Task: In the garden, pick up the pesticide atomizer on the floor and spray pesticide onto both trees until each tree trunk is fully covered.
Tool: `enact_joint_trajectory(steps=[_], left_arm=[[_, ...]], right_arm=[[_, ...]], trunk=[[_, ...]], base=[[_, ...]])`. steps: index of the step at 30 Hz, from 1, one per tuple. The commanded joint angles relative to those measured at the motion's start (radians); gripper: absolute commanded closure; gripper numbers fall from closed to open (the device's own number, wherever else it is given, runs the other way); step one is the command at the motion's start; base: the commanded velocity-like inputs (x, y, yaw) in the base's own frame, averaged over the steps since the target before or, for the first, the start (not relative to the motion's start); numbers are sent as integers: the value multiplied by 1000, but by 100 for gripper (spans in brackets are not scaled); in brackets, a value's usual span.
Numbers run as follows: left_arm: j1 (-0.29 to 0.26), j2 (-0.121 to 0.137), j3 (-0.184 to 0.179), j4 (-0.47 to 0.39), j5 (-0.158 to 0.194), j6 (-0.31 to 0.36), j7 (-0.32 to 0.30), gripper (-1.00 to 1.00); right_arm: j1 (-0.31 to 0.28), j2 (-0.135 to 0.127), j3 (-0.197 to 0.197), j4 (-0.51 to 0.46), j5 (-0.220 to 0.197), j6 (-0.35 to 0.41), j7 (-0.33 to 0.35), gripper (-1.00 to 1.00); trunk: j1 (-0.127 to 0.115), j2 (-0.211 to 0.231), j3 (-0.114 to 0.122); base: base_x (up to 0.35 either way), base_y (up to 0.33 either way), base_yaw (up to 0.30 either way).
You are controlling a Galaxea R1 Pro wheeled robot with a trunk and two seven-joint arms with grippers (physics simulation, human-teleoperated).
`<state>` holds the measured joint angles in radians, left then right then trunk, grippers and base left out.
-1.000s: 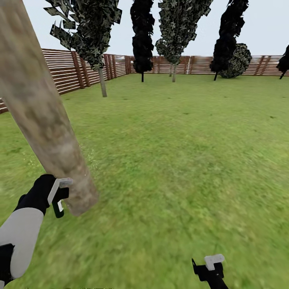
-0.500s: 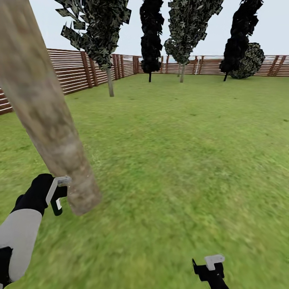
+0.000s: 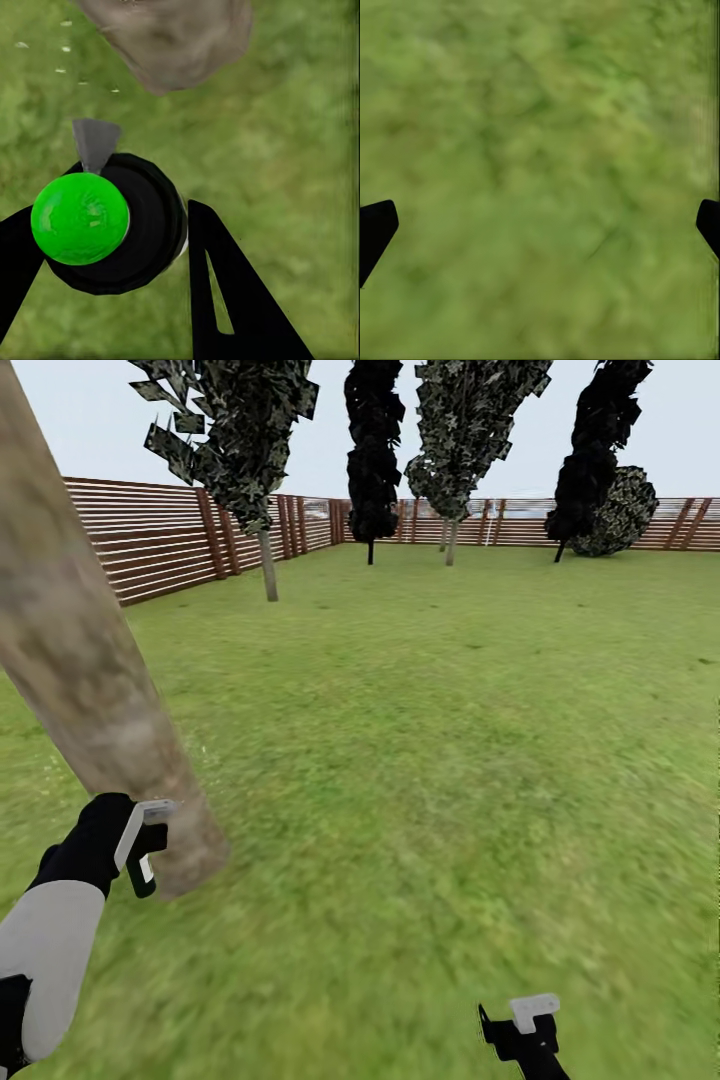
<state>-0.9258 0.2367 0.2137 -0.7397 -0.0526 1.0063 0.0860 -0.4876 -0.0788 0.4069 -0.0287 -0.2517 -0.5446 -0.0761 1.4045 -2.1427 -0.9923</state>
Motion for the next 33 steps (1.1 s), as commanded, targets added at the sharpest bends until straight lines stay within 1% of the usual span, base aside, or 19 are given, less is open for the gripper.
enact_joint_trajectory(steps=[1, 6, 12, 15, 17, 18, 19, 23, 27, 28, 29, 30, 32, 33], left_arm=[[-1, -1, 2, -1, -6, 5, -2, 100], [-1, -1, 3, -1, -6, 5, -2, 100], [1, 2, 3, -1, -6, 5, -2, 100], [10, 8, 4, -1, -6, 2, -2, 100], [56, 15, 4, -1, -3, -4, -2, 100], [92, 17, 4, -1, -1, -7, -2, 100], [111, 17, 4, -1, 1, -9, -3, 100], [132, 15, 4, -1, 4, -13, -7, 100], [137, 15, 4, 1, 4, -15, -8, 100], [161, 15, 4, 0, 4, -16, -9, 100], [170, 13, 4, 1, 5, -20, -9, 100], [174, 12, 3, 5, 4, -31, -9, 100], [178, 8, 3, 31, 7, -76, -10, 100], [179, 6, 3, 97, 9, -128, -11, 100]], right_arm=[[0, 0, 9, 0, -6, -1, -4, -100], [0, 1, 9, 0, -6, -1, -4, -100], [0, 2, 9, 0, -6, -1, -4, -100], [0, 3, 9, 0, -6, -1, -4, -100], [0, 3, 9, 0, -5, -1, -4, -100], [0, 4, 9, 0, -5, -1, -4, -100], [0, 4, 9, 0, -5, 0, -4, -100], [0, 5, 9, 0, -4, 0, -4, -100], [0, 4, 9, 0, -6, -1, -4, -100], [0, 2, 9, 0, -5, -1, -4, -100], [0, 2, 9, 0, -5, -1, -4, -100], [0, 1, 9, 0, -5, -1, -4, -100], [0, 2, 9, 0, -5, -1, -3, -100], [0, 2, 9, 0, -6, -1, -2, -100]], trunk=[[0, 0, -1], [0, 0, -1], [0, 0, -1], [0, 0, -1], [0, 0, -1], [0, 0, -1], [0, 0, -1], [0, 0, -1], [0, 0, -1], [0, 0, -1], [0, 0, -1], [0, 0, -1], [0, 0, -1], [0, 0, -1]], base=[[118, -273, 0], [153, -258, 30], [187, -231, 256], [257, -173, 276], [270, -168, 277], [272, -167, 277], [272, -167, 277], [253, -179, 275], [60, -256, 79], [4, -271, 5], [1, -271, 2], [1, -271, 1], [0, -271, 0], [0, -271, 0]])
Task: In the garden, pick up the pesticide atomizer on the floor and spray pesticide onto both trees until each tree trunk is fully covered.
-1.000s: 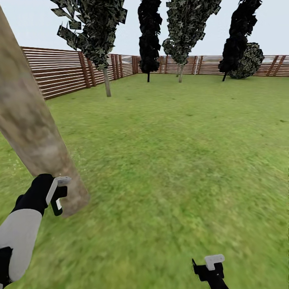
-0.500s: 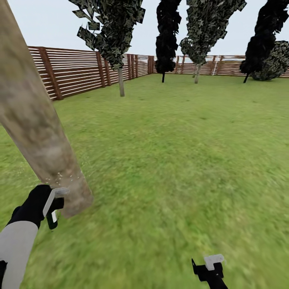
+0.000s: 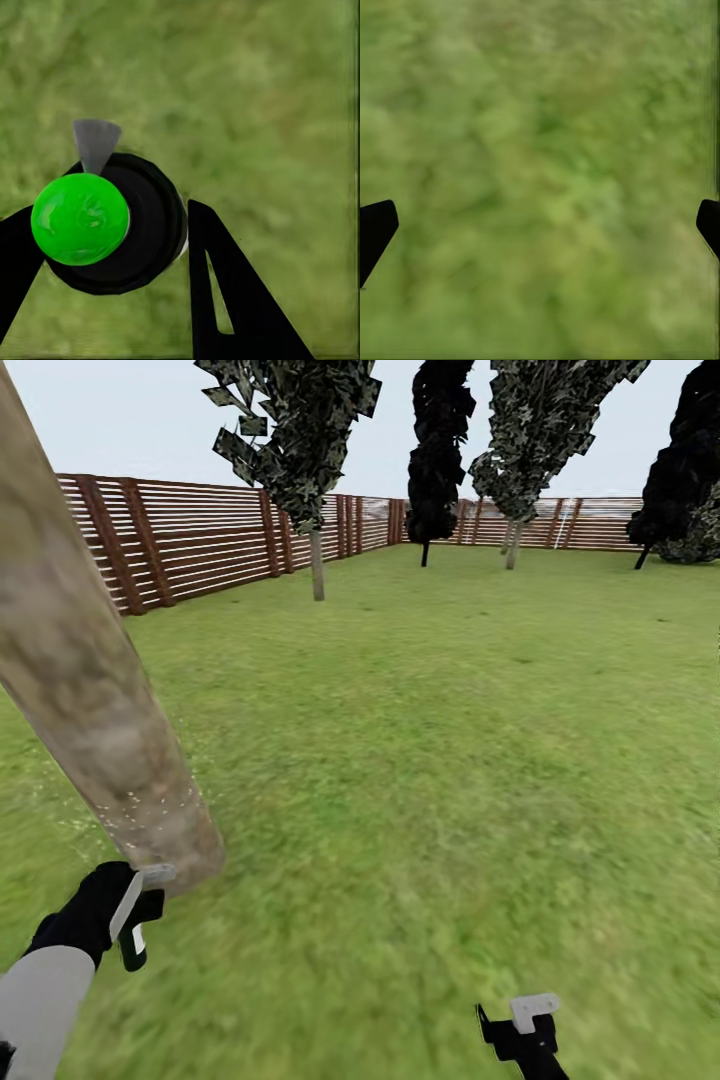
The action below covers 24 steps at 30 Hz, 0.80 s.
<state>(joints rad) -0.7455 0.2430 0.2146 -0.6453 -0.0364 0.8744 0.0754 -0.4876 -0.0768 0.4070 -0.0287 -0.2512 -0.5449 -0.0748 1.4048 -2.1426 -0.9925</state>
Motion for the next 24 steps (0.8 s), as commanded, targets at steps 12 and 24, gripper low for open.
enact_joint_trajectory(steps=[12, 24], left_arm=[[-1, 3, 22, 93, 93, -149, -2, 100], [-1, 3, 22, 93, 93, -149, -2, 100]], right_arm=[[0, 0, 9, 0, -5, -1, -5, -100], [0, 0, 9, 0, -4, -1, -5, -100]], trunk=[[0, 0, -1], [0, 0, -1]], base=[[58, -270, 215], [176, -248, 276]])
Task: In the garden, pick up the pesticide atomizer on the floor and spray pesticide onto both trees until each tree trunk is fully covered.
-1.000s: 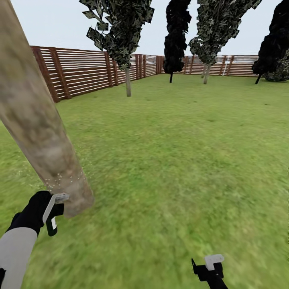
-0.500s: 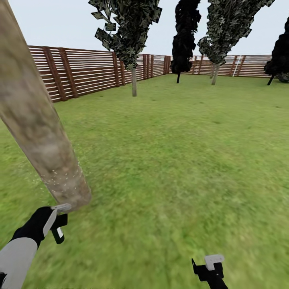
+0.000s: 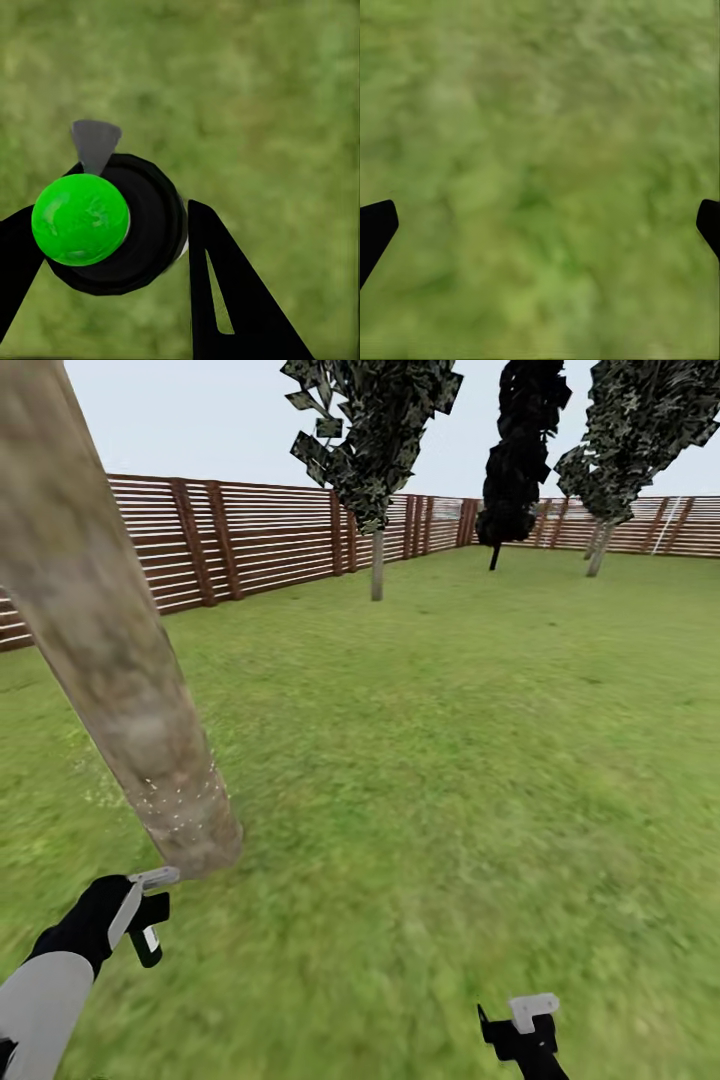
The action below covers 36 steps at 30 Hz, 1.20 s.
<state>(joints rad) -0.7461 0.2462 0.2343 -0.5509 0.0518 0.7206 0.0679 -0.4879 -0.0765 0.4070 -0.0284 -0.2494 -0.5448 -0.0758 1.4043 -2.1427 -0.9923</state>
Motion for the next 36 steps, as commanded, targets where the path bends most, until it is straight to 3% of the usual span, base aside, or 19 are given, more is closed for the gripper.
enact_joint_trajectory(steps=[1, 17, 19, 22, 24, 25, 26, 27, 28, 30, 36], left_arm=[[0, -1, 2, -1, 6, 5, 6, 100], [0, -4, 0, -1, 9, 2, 6, 100], [0, -5, 0, -1, 10, -28, 7, 100], [-1, -34, -3, -6, 8, -37, 19, 100], [-14, -38, -5, -18, 8, 2, 15, 100], [-18, -39, -6, -20, 6, 56, 15, 100], [-28, -44, -8, -46, 6, 158, 14, 100], [-43, -47, -8, -108, 1, 231, 15, 100], [-49, -46, -9, -165, -3, 263, 16, 100], [-68, -42, -9, -210, -4, 281, 17, 100], [-114, -44, -10, -205, -3, 290, 18, 100]], right_arm=[[0, 0, 9, -1, -6, -1, -4, -100], [0, 0, 9, -1, -7, -1, -4, -100], [0, 0, 9, -1, -7, -1, -4, -100], [0, 1, 9, -1, -6, -1, -4, -100], [0, 2, 9, -1, -7, -1, -4, -100], [0, 2, 9, -1, -7, -1, -4, -100], [0, 1, 9, -1, -7, -1, -4, -100], [0, 1, 9, -1, -7, -1, -4, -100], [0, 1, 9, -1, -7, -1, -4, -100], [0, 1, 9, -1, -7, -1, -4, -100], [0, 0, 9, -1, -7, -1, -4, -100]], trunk=[[0, 0, -1], [0, 0, -1], [0, 0, -1], [0, 0, -1], [0, 0, -1], [0, 0, -1], [0, 0, -1], [0, 0, -1], [0, 0, -1], [0, 0, -1], [0, 0, -1]], base=[[196, -234, 260], [221, -213, 55], [227, -204, 196], [117, -246, 244], [3, -95, 246], [1, -33, 246], [0, -11, 246], [0, -4, 246], [0, -1, 243], [0, -1, 234], [0, 0, 91]])
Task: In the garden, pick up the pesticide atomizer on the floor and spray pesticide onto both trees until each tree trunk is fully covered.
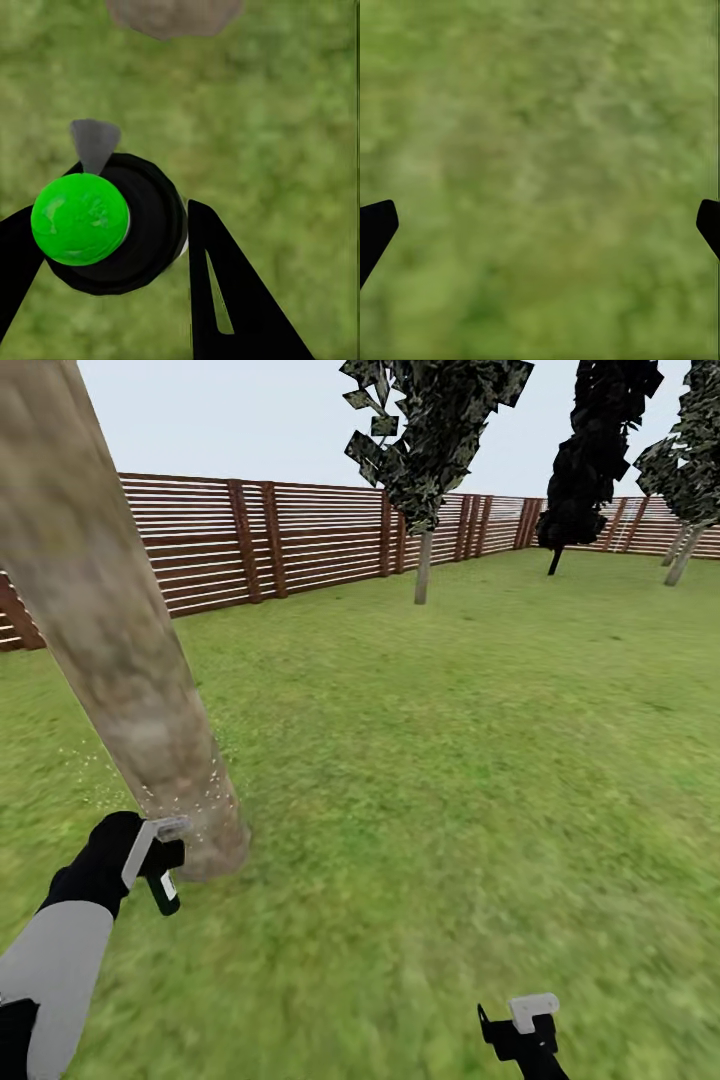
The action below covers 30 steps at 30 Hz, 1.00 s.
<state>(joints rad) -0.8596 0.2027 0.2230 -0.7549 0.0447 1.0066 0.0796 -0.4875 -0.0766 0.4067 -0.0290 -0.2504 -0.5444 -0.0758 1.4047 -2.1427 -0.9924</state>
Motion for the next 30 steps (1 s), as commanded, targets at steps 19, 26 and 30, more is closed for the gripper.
enact_joint_trajectory(steps=[19, 26, 30], left_arm=[[-2, 12, 2, -12, 4, 4, 6, 100], [10, 12, 1, -12, 10, 6, 5, 100], [26, 12, -1, -11, 6, 4, 2, 100]], right_arm=[[0, 3, 10, 0, -6, -2, -2, -100], [0, 3, 10, 0, -6, -2, -2, -100], [0, 3, 9, 0, -6, -2, -2, -100]], trunk=[[0, 0, -1], [0, 0, 0], [0, 0, 1]], base=[[85, -186, 21], [-23, -271, 264], [-260, -151, 97]])
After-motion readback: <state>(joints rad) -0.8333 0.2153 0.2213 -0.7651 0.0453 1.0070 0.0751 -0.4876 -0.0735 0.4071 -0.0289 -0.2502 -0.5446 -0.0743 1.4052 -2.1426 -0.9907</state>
